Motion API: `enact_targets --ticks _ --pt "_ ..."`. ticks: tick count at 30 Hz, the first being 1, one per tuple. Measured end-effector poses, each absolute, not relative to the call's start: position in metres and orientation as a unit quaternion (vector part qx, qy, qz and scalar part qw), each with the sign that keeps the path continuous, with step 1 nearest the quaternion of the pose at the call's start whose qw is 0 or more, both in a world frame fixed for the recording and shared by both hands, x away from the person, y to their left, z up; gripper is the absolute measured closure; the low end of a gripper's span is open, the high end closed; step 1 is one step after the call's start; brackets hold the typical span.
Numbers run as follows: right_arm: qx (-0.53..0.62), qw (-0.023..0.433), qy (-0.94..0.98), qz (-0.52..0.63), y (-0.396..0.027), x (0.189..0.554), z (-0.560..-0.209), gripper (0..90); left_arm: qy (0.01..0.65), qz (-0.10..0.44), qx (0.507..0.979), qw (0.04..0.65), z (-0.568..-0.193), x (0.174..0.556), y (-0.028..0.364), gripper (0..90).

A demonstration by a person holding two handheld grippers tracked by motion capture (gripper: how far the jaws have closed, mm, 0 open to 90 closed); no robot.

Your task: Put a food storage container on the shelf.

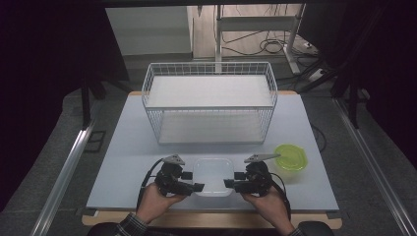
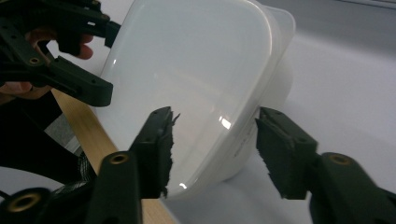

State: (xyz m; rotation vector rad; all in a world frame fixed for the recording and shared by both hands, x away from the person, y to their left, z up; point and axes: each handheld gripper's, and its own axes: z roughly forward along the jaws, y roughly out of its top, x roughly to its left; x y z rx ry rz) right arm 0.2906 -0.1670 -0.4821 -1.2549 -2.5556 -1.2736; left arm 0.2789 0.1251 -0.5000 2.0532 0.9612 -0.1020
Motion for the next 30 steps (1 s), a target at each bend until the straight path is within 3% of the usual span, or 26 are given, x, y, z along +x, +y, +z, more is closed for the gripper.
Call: enact_targets --ticks 2,5,11,26,30 --pt "-0.407 0.013 -0.817 -0.408 -0.168 0.289 -0.482 51.5 0.387 -0.035 0.817 0.427 -0.499 0.276 0.127 38.0" --pt "-0.417 0.019 -0.809 -0.414 -0.172 0.286 -0.482 57.8 0.393 -0.023 0.81 0.435 -0.497 0.271 0.129 50.2" --pt "-0.428 0.019 -0.803 -0.414 -0.173 0.286 -0.481 62.8 0.412 -0.033 0.796 0.442 -0.497 0.27 0.132 56.0" --pt "-0.418 0.005 -0.811 -0.408 -0.173 0.275 -0.479 66.3 0.4 -0.045 0.807 0.433 -0.497 0.262 0.133 56.3" --pt "-0.415 0.004 -0.812 -0.411 -0.173 0.274 -0.48 68.0 0.387 -0.031 0.819 0.423 -0.497 0.263 0.13 42.4"
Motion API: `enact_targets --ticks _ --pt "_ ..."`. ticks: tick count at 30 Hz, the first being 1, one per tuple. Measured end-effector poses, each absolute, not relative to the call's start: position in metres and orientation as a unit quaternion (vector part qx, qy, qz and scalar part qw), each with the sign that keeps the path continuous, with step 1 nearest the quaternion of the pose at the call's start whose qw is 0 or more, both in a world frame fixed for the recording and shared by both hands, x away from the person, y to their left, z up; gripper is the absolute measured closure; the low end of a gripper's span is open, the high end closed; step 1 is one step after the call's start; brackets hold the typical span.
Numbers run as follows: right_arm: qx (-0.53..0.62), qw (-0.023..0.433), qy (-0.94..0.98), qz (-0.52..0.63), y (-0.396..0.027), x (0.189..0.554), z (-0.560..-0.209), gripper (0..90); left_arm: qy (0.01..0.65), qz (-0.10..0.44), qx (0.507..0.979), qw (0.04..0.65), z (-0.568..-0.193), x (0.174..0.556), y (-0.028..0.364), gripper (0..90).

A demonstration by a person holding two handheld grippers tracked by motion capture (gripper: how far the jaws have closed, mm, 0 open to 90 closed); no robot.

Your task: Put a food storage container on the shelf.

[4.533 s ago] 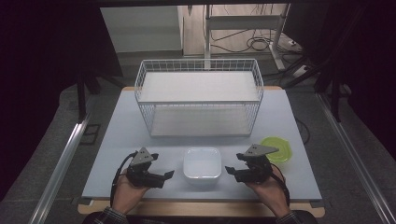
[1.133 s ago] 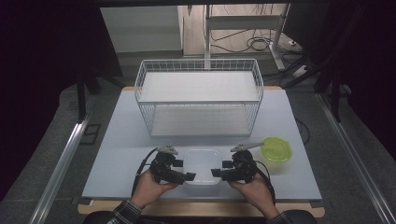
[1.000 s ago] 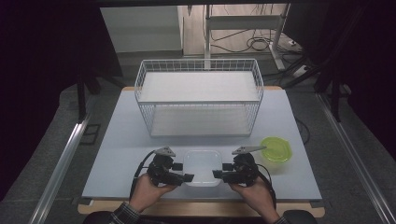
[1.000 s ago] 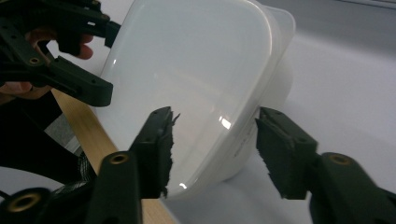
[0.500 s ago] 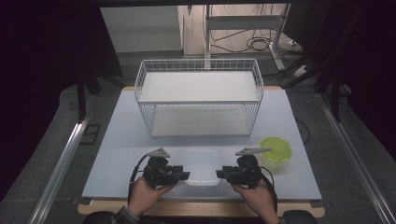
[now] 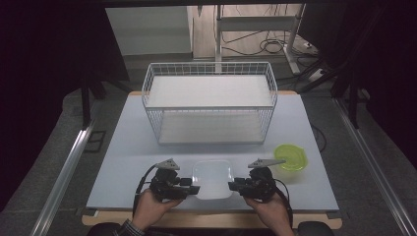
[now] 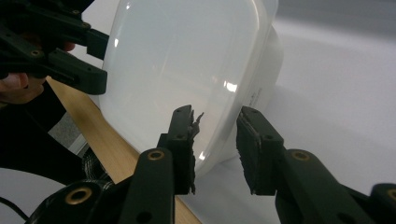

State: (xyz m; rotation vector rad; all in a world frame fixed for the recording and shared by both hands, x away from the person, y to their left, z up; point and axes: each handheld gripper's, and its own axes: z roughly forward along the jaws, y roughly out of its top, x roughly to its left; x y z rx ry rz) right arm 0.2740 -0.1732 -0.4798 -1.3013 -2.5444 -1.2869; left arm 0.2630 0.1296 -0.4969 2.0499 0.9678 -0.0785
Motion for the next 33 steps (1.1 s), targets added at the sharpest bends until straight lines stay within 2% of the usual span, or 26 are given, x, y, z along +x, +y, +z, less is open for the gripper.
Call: enact_targets --ticks 1,2,4,6,10,14,27,31,32,33 --pt "-0.413 0.002 -0.813 -0.412 -0.173 0.274 -0.48 68.5 0.384 -0.024 0.822 0.42 -0.497 0.264 0.128 42.4" --pt "-0.412 0.003 -0.812 -0.413 -0.173 0.274 -0.48 68.6 0.386 -0.021 0.82 0.422 -0.497 0.266 0.127 38.2" --pt "-0.413 0.004 -0.811 -0.414 -0.173 0.274 -0.481 68.4 0.388 -0.024 0.818 0.424 -0.496 0.267 0.128 38.7" --pt "-0.412 0.004 -0.811 -0.415 -0.174 0.274 -0.481 68.0 0.393 -0.028 0.811 0.433 -0.497 0.268 0.13 41.8" --pt "-0.406 0.002 -0.814 -0.415 -0.173 0.274 -0.481 66.0 0.41 -0.042 0.789 0.455 -0.5 0.269 0.136 53.4" --pt "-0.405 0.001 -0.816 -0.413 -0.173 0.274 -0.481 64.8 0.41 -0.028 0.791 0.454 -0.498 0.266 0.136 59.4" --pt "-0.397 0.016 -0.82 -0.412 -0.174 0.279 -0.481 60.5 0.422 -0.048 0.782 0.457 -0.501 0.271 0.139 60.9" --pt "-0.405 0.025 -0.818 -0.409 -0.172 0.291 -0.482 57.0 0.427 -0.053 0.78 0.454 -0.5 0.283 0.138 58.5" --pt "-0.415 0.044 -0.811 -0.409 -0.173 0.303 -0.483 54.8 0.431 -0.068 0.777 0.453 -0.503 0.293 0.138 53.4" --pt "-0.415 0.044 -0.811 -0.409 -0.173 0.303 -0.483 54.8 0.431 -0.068 0.777 0.453 -0.503 0.293 0.138 52.2"
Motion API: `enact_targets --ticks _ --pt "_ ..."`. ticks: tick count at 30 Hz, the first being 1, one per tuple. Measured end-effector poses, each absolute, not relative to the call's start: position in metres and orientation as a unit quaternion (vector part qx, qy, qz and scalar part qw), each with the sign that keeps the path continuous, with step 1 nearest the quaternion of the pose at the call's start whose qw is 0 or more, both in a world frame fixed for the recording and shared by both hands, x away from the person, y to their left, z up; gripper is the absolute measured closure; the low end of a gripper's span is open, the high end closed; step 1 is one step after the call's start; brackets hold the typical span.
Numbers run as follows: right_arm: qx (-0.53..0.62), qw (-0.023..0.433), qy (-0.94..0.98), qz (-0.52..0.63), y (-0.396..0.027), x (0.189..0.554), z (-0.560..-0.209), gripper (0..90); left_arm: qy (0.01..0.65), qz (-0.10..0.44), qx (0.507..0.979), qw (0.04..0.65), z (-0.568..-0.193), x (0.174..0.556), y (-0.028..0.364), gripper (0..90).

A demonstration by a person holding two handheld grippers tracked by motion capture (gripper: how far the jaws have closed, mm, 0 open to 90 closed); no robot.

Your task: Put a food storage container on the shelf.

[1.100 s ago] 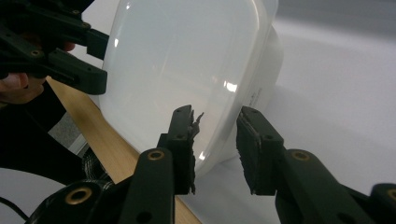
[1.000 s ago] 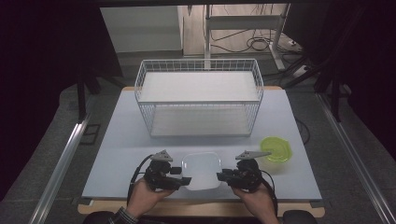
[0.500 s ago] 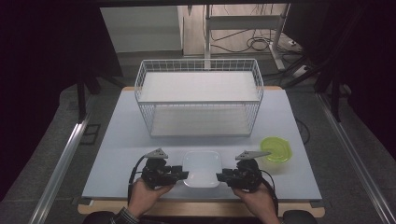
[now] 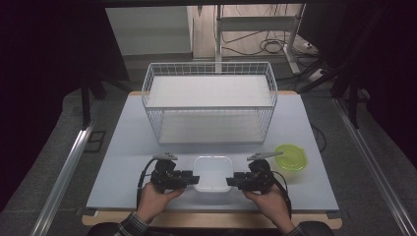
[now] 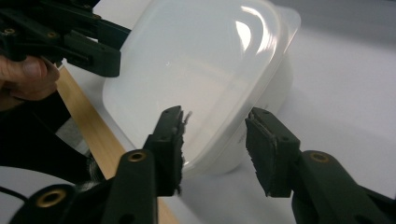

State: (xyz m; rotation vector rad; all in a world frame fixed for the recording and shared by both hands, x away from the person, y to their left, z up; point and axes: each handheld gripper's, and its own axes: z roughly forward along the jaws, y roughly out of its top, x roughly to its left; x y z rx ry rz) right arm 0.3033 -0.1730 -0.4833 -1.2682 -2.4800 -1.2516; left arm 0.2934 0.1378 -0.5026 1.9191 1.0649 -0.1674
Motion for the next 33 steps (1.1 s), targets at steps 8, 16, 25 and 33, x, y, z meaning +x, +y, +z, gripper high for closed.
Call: enact_targets --ticks 8,16,25,33 --pt "-0.434 0.039 -0.797 -0.419 -0.18 0.32 -0.484 39.6 0.451 -0.073 0.762 0.458 -0.505 0.305 0.139 38.5" --pt "-0.456 0.077 -0.789 -0.406 -0.167 0.334 -0.489 47.6 0.469 -0.097 0.754 0.449 -0.507 0.311 0.133 43.6" --pt "-0.462 0.044 -0.786 -0.408 -0.17 0.305 -0.476 64.3 0.476 -0.087 0.755 0.442 -0.496 0.286 0.135 56.1" --pt "-0.46 0.018 -0.784 -0.417 -0.171 0.291 -0.474 68.5 0.477 -0.055 0.753 0.45 -0.492 0.275 0.133 63.4"
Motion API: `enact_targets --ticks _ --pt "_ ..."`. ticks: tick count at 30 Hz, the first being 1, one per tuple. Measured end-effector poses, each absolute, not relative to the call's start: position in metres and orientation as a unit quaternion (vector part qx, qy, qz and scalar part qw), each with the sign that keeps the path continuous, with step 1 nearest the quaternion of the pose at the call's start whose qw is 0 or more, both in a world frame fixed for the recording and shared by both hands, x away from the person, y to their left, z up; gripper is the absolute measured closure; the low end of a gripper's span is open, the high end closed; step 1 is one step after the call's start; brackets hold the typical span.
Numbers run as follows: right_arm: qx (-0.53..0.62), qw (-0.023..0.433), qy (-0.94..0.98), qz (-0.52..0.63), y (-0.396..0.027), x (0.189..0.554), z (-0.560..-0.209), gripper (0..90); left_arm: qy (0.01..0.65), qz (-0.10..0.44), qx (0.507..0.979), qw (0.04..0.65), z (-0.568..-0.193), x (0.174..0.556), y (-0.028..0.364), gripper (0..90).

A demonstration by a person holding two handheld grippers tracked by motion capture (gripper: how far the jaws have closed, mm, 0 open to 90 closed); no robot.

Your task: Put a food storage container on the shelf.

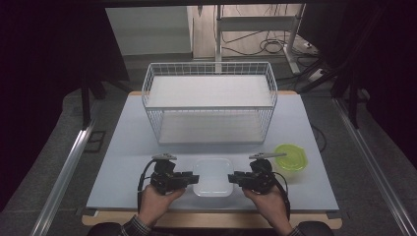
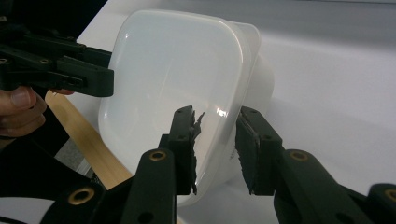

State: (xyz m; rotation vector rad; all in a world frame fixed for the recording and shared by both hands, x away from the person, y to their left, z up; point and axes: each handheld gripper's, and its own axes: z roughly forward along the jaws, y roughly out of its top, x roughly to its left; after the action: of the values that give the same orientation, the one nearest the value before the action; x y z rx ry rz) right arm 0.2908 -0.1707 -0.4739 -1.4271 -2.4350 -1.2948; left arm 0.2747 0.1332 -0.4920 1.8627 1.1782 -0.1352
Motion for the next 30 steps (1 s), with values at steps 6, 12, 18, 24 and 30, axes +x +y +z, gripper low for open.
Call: enact_targets --ticks 6,12,18,24,30 --pt "-0.465 0.006 -0.773 -0.431 -0.1723 0.2925 -0.4737 71.0 0.475 -0.035 0.751 0.457 -0.4919 0.2743 0.1311 64.7" --pt "-0.466 -0.01 -0.771 -0.434 -0.1728 0.2938 -0.4725 73.3 0.473 -0.023 0.748 0.465 -0.489 0.2762 0.1286 65.6" --pt "-0.469 -0.022 -0.765 -0.441 -0.1735 0.2956 -0.4697 75.8 0.474 -0.013 0.745 0.469 -0.4857 0.2792 0.1277 65.6" --pt "-0.468 -0.029 -0.763 -0.445 -0.1721 0.297 -0.4683 75.9 0.476 -0.005 0.744 0.469 -0.4864 0.2801 0.1275 67.8" --pt "-0.47 -0.031 -0.761 -0.446 -0.172 0.2983 -0.4684 75.9 0.477 0.0 0.742 0.471 -0.4845 0.2818 0.1273 69.0"
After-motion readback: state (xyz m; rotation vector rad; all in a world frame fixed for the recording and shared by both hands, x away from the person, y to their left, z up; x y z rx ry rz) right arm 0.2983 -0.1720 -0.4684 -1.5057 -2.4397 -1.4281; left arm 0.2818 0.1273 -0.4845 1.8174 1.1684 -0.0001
